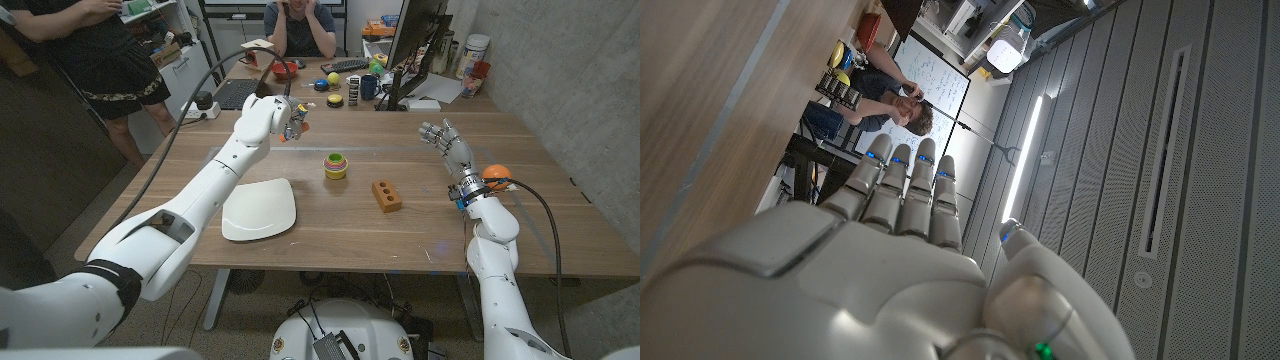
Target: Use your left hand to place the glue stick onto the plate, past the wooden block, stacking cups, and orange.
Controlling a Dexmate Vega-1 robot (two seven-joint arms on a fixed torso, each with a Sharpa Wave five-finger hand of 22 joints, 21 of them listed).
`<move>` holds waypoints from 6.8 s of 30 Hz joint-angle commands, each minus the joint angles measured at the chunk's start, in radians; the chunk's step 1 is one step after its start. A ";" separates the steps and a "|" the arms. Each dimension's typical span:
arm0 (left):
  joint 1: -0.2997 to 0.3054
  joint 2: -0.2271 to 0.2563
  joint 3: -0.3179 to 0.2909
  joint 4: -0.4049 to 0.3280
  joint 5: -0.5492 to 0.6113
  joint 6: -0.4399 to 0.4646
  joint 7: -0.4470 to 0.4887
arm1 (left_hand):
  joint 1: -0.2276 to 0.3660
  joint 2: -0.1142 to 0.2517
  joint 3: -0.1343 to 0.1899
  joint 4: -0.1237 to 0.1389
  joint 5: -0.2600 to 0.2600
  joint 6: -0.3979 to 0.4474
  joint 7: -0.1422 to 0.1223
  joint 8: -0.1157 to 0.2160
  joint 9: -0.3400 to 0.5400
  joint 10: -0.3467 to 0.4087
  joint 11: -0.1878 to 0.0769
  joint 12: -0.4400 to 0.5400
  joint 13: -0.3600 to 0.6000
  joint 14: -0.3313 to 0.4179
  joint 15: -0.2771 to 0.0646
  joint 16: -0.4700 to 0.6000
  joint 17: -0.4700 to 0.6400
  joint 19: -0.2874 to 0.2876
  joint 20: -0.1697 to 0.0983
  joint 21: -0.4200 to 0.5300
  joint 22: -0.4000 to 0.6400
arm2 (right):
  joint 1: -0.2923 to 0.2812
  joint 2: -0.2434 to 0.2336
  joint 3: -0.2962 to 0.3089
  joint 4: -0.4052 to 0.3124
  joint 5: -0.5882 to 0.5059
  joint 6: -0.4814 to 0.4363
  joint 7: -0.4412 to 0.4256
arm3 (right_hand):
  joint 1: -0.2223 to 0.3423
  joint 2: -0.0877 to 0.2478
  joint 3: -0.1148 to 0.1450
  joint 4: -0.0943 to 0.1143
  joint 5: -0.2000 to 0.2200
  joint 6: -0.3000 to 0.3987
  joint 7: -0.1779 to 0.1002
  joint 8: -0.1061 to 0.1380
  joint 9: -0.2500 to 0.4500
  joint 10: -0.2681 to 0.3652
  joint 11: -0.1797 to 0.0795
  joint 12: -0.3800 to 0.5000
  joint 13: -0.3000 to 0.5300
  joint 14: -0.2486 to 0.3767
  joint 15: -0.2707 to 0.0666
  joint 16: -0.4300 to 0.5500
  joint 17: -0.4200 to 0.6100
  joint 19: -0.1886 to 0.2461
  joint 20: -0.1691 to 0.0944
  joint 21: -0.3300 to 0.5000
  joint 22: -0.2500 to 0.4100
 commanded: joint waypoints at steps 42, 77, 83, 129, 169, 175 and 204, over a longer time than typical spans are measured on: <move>0.318 0.151 -0.156 -0.455 -0.090 -0.341 -0.075 | -0.002 0.017 0.045 0.048 -0.014 0.060 -0.023 -0.027 0.009 0.159 -0.175 -0.021 0.015 -0.016 0.000 0.000 0.008 -0.005 -0.006 -0.014 0.000 | -0.191 0.061 -0.025 -0.237 -0.008 -0.014 -0.062 | -0.004 -0.015 -0.018 0.005 0.008 0.011 0.006 0.001 0.005 0.002 0.005 0.001 0.004 0.010 -0.002 -0.001 0.001 0.013 -0.008 -0.015 0.005; 0.603 0.270 -0.356 -0.677 -0.153 -0.499 -0.084 | -0.003 0.010 0.044 0.053 -0.025 0.089 -0.062 -0.030 0.013 0.179 -0.190 -0.026 0.023 -0.018 -0.003 0.000 0.015 -0.017 -0.007 -0.021 0.001 | -0.295 0.098 -0.084 -0.328 -0.036 -0.009 -0.117 | -0.005 -0.015 -0.027 0.006 0.010 0.011 0.008 0.000 0.005 0.002 0.006 0.000 0.004 0.013 -0.003 0.000 0.001 0.016 -0.008 -0.024 0.005; 0.638 0.273 -0.384 -0.700 -0.152 -0.498 -0.096 | -0.002 0.010 0.044 0.053 -0.026 0.092 -0.062 -0.030 0.013 0.178 -0.189 -0.028 0.025 -0.018 -0.003 0.000 0.017 -0.019 -0.008 -0.022 0.002 | -0.305 0.098 -0.092 -0.336 -0.039 -0.008 -0.123 | -0.006 -0.015 -0.028 0.006 0.010 0.010 0.008 0.000 0.005 0.002 0.006 0.000 0.004 0.011 -0.003 -0.001 0.001 0.016 -0.010 -0.025 0.005; 0.715 0.266 -0.426 -0.681 0.040 -0.361 -0.163 | 0.004 0.016 0.049 0.060 -0.045 0.098 -0.038 -0.050 0.014 0.193 -0.187 -0.046 0.022 -0.014 -0.002 -0.002 0.020 0.005 -0.008 -0.007 0.003 | -0.324 0.083 -0.111 -0.334 -0.021 0.009 -0.124 | -0.008 -0.020 -0.043 0.008 0.012 0.011 0.011 0.000 0.005 0.003 0.010 0.000 0.004 0.013 -0.002 -0.001 0.001 0.021 -0.010 -0.037 0.005; 0.667 0.298 -0.333 -0.586 0.100 -0.331 -0.148 | -0.002 0.015 0.051 0.069 -0.056 0.098 -0.047 -0.061 0.016 0.190 -0.189 -0.052 0.033 -0.014 -0.002 -0.005 0.021 -0.005 -0.010 -0.012 0.002 | -0.311 0.080 -0.097 -0.304 -0.007 0.021 -0.120 | -0.010 -0.023 -0.057 0.009 0.015 0.012 0.013 0.000 0.005 0.004 0.011 0.001 0.004 0.014 -0.002 -0.001 0.001 0.025 -0.011 -0.049 0.006; 0.666 0.301 -0.322 -0.589 0.115 -0.327 -0.160 | -0.004 0.011 0.051 0.071 -0.060 0.079 -0.054 -0.071 0.017 0.172 -0.192 -0.063 0.033 -0.025 -0.002 -0.011 0.020 -0.011 -0.010 -0.016 0.001 | -0.317 0.082 -0.093 -0.308 -0.005 0.027 -0.121 | -0.010 -0.024 -0.059 0.009 0.015 0.011 0.013 0.000 0.005 0.003 0.012 0.000 0.004 0.014 -0.002 -0.001 0.001 0.026 -0.011 -0.050 0.006; 0.662 0.308 -0.301 -0.599 0.163 -0.315 -0.235 | -0.116 -0.130 -0.008 0.154 -0.043 -0.221 -0.124 -0.105 0.023 -0.113 -0.199 -0.123 0.016 -0.277 -0.005 -0.109 -0.037 -0.089 0.011 -0.111 -0.008 | -0.331 0.087 -0.096 -0.316 -0.003 0.037 -0.123 | -0.010 -0.024 -0.067 0.009 0.017 0.011 0.013 0.000 0.005 0.005 0.009 0.001 0.004 0.015 -0.002 -0.001 0.000 0.030 -0.011 -0.058 0.006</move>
